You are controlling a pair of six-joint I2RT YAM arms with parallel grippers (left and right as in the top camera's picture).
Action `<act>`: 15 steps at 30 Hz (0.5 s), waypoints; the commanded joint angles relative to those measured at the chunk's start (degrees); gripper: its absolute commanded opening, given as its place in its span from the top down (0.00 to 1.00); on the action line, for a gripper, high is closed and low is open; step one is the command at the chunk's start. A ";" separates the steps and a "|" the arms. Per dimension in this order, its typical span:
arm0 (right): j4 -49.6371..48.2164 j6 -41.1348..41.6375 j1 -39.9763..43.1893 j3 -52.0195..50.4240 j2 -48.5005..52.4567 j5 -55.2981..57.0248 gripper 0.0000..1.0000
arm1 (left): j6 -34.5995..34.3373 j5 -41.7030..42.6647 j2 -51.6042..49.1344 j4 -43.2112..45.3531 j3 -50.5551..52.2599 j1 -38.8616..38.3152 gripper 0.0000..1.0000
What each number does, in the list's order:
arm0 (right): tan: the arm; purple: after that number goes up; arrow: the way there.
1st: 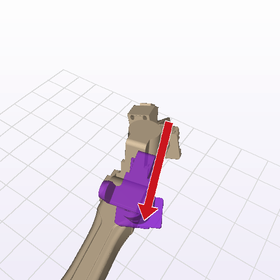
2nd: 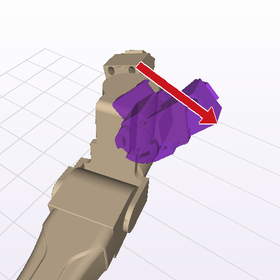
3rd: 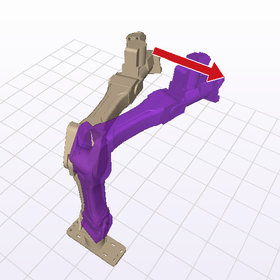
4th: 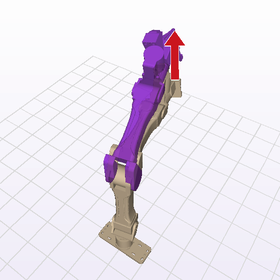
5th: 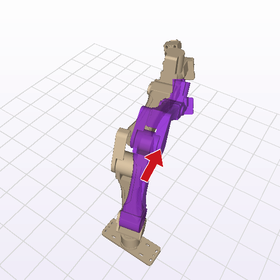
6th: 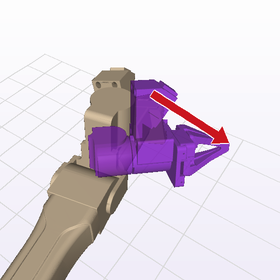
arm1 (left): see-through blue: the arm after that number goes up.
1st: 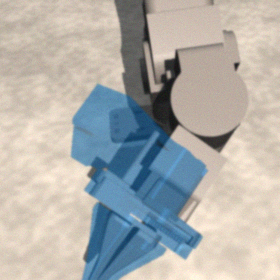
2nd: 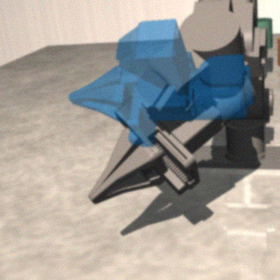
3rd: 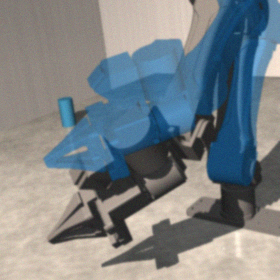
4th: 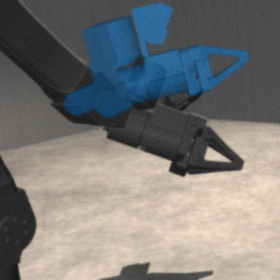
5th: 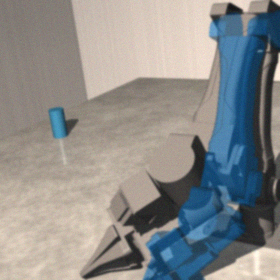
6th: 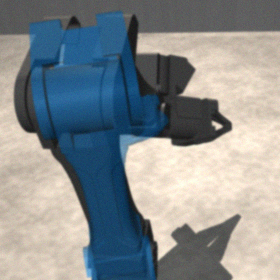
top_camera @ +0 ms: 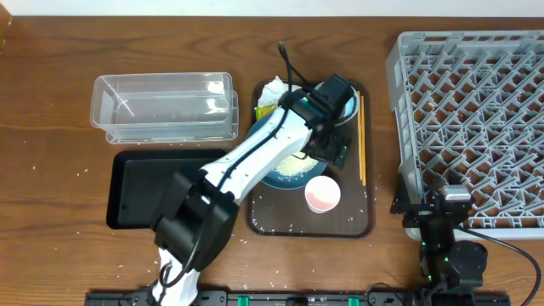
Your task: Sort waste into correct bins and load items into the dishwasher rack
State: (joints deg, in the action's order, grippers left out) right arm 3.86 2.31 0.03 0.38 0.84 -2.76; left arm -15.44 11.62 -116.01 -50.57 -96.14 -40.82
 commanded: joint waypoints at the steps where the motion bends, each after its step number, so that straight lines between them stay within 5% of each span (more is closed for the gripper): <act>1: 0.24 -0.68 -0.85 -0.07 -0.35 0.37 0.01 | -0.52 -1.44 5.70 -0.68 -1.09 3.19 0.11; 8: 0.24 -0.68 -0.85 -0.07 -0.35 0.39 0.01 | -0.83 -14.56 14.40 -7.21 -1.09 13.68 0.11; 15: 0.24 -0.68 -0.85 -0.07 -0.35 0.37 0.01 | -4.07 -15.50 21.31 -12.26 -1.07 29.20 0.09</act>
State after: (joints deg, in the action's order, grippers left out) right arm 3.84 2.31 0.03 0.38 0.84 -2.76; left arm -16.80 -1.39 -96.90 -61.34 -96.27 -16.38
